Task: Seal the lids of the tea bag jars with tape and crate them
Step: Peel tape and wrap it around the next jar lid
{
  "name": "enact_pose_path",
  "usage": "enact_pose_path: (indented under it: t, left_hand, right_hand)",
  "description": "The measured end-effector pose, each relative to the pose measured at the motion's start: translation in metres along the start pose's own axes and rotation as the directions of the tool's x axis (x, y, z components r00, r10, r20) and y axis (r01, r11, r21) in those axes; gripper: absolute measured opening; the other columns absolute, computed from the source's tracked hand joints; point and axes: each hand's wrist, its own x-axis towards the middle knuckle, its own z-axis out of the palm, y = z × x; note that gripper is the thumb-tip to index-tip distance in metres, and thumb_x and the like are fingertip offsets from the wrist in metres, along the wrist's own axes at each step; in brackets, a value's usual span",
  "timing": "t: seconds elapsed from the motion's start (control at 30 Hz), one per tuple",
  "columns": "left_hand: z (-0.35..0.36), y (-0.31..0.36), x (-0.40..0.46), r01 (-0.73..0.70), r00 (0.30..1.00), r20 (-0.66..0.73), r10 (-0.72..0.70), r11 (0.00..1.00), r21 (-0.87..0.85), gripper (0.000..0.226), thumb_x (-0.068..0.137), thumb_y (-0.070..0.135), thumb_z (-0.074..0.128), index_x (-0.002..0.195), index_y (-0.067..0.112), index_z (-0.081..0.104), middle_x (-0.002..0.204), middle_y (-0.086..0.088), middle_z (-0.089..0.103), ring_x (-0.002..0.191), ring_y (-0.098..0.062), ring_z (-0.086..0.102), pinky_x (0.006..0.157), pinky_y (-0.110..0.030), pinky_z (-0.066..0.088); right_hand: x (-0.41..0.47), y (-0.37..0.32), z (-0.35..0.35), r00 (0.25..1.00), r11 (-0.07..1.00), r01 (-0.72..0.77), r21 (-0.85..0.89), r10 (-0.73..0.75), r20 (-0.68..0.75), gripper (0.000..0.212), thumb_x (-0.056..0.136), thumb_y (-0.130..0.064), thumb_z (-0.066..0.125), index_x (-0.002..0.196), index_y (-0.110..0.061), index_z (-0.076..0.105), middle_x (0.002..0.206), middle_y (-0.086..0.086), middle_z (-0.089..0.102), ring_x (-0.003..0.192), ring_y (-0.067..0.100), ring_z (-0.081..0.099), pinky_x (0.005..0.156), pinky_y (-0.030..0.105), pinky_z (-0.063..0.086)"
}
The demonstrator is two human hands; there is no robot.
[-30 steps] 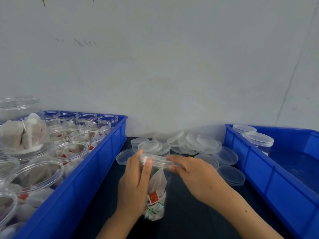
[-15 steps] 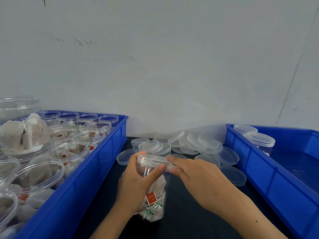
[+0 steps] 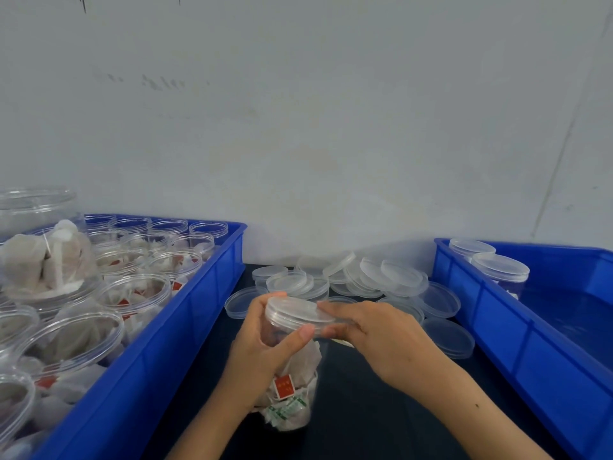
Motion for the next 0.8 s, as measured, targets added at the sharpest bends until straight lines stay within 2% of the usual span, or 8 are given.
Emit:
enact_pose_path:
  t: [0.07, 0.17, 0.3, 0.37, 0.53, 0.6, 0.73, 0.8]
  left_hand:
    - [-0.001, 0.000, -0.001, 0.005, 1.000, -0.016, -0.004, 0.999, 0.032, 0.076, 0.054, 0.063, 0.079, 0.117, 0.041, 0.043, 0.103, 0.028, 0.065, 0.095, 0.000, 0.067, 0.073, -0.019, 0.055]
    - [0.003, 0.003, -0.005, -0.027, 0.997, -0.065, 0.039, 0.985, 0.168, 0.075, 0.047, 0.081, 0.069, 0.111, 0.054, 0.040, 0.107, 0.032, 0.061, 0.096, 0.004, 0.065, 0.077, -0.022, 0.054]
    - [0.011, 0.004, -0.011, -0.054, 0.984, -0.142, 0.106, 0.943, 0.330, 0.103, 0.038, 0.092, 0.064, 0.126, 0.043, 0.041, 0.116, 0.024, 0.057, 0.106, 0.000, 0.059, 0.087, -0.031, 0.054]
    - [0.014, 0.004, -0.013, -0.039, 0.978, -0.184, 0.096, 0.956, 0.292, 0.104, 0.038, 0.087, 0.069, 0.127, 0.040, 0.044, 0.116, 0.023, 0.058, 0.106, 0.001, 0.058, 0.088, -0.033, 0.054]
    - [0.012, 0.005, -0.007, -0.034, 0.984, -0.165, 0.070, 0.976, 0.216, 0.075, 0.044, 0.074, 0.078, 0.108, 0.048, 0.051, 0.103, 0.036, 0.059, 0.095, 0.008, 0.061, 0.080, -0.024, 0.052]
    - [0.010, 0.007, -0.004, -0.023, 0.986, -0.161, 0.052, 0.983, 0.181, 0.077, 0.045, 0.069, 0.082, 0.109, 0.040, 0.052, 0.101, 0.032, 0.062, 0.093, 0.003, 0.063, 0.080, -0.025, 0.053]
    - [0.004, 0.007, -0.001, -0.019, 0.988, -0.150, 0.034, 0.995, 0.102, 0.077, 0.044, 0.051, 0.085, 0.110, 0.028, 0.053, 0.100, 0.030, 0.065, 0.090, 0.007, 0.064, 0.069, -0.011, 0.051]
    - [0.001, 0.006, 0.001, -0.010, 0.991, -0.129, 0.022, 0.996, 0.093, 0.076, 0.044, 0.047, 0.085, 0.110, 0.026, 0.053, 0.100, 0.017, 0.069, 0.089, 0.007, 0.064, 0.070, -0.009, 0.050]
  right_hand:
    - [0.000, -0.002, 0.000, 1.000, 1.000, -0.003, -0.005, 0.003, 0.010, 0.045, 0.096, -0.057, 0.035, 0.137, -0.045, 0.046, 0.119, -0.013, 0.063, 0.109, 0.009, 0.055, 0.083, 0.028, 0.043]
    - [0.000, -0.002, 0.000, 1.000, 0.999, -0.005, -0.043, 0.006, 0.016, 0.049, 0.096, -0.058, 0.033, 0.141, -0.044, 0.042, 0.121, -0.009, 0.062, 0.112, 0.012, 0.055, 0.089, 0.030, 0.044]
    - [0.000, -0.001, 0.002, 0.999, 0.999, -0.034, -0.037, 0.034, -0.006, 0.043, 0.101, -0.049, 0.034, 0.143, -0.044, 0.038, 0.132, -0.009, 0.059, 0.121, 0.016, 0.053, 0.095, 0.032, 0.044]
    - [0.000, -0.002, 0.004, 1.000, 0.998, -0.027, -0.053, 0.026, -0.017, 0.042, 0.102, -0.046, 0.034, 0.144, -0.044, 0.038, 0.132, -0.009, 0.060, 0.121, 0.016, 0.053, 0.096, 0.031, 0.043]
    - [-0.003, -0.003, 0.000, 0.998, 0.998, 0.007, -0.063, -0.003, 0.055, 0.044, 0.104, -0.039, 0.030, 0.148, -0.040, 0.030, 0.128, -0.006, 0.061, 0.118, 0.017, 0.054, 0.097, 0.034, 0.043]
    - [-0.005, -0.002, 0.000, 0.992, 0.999, -0.011, 0.035, 0.006, 0.129, 0.046, 0.105, -0.038, 0.028, 0.150, -0.042, 0.024, 0.138, -0.007, 0.054, 0.126, 0.018, 0.049, 0.103, 0.037, 0.040]
    - [-0.002, 0.003, -0.001, 0.974, 0.979, -0.100, 0.175, 0.061, 0.218, 0.051, 0.103, -0.043, 0.032, 0.151, -0.044, 0.015, 0.152, -0.008, 0.039, 0.136, 0.018, 0.041, 0.113, 0.040, 0.032]
    - [-0.002, 0.006, -0.004, 0.958, 0.968, -0.157, 0.194, 0.102, 0.267, 0.056, 0.101, -0.048, 0.035, 0.153, -0.039, 0.014, 0.155, -0.007, 0.033, 0.139, 0.017, 0.036, 0.115, 0.039, 0.028]
